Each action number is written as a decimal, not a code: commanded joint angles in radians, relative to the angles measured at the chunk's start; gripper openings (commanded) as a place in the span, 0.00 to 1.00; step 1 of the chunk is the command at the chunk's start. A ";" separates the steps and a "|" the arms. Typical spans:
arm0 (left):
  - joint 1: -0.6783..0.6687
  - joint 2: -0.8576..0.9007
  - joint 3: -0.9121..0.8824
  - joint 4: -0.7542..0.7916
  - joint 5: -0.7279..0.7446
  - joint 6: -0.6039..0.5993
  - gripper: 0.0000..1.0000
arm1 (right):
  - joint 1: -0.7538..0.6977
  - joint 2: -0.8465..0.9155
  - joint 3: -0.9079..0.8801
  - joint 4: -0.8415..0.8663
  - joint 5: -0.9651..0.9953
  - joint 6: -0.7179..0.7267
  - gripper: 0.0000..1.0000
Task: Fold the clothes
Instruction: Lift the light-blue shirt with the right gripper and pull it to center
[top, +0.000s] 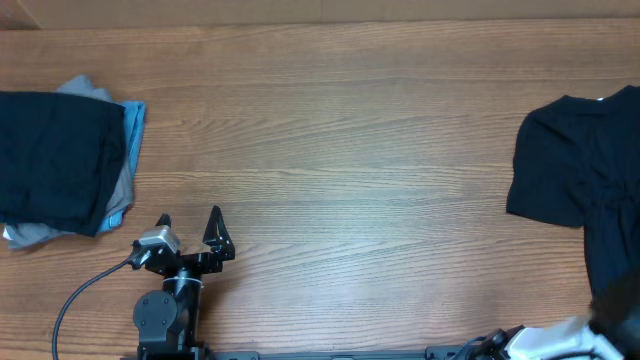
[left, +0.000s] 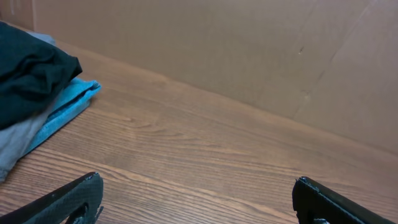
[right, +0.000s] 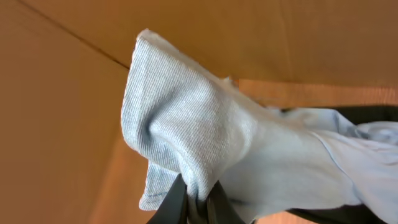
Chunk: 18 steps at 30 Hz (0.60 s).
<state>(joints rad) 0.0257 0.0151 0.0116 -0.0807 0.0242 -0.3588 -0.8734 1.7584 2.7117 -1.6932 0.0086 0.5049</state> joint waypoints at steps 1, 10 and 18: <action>-0.008 -0.010 -0.005 0.003 -0.009 0.023 1.00 | 0.031 -0.116 0.025 0.034 -0.167 -0.038 0.04; -0.008 -0.010 -0.005 0.003 -0.009 0.023 1.00 | 0.227 -0.352 0.026 0.171 -0.401 -0.151 0.04; -0.008 -0.010 -0.005 0.003 -0.009 0.023 1.00 | 0.258 -0.391 0.026 0.256 -0.874 -0.171 0.04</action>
<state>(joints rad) 0.0257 0.0151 0.0116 -0.0807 0.0242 -0.3588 -0.6209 1.3483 2.7350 -1.4506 -0.6056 0.3660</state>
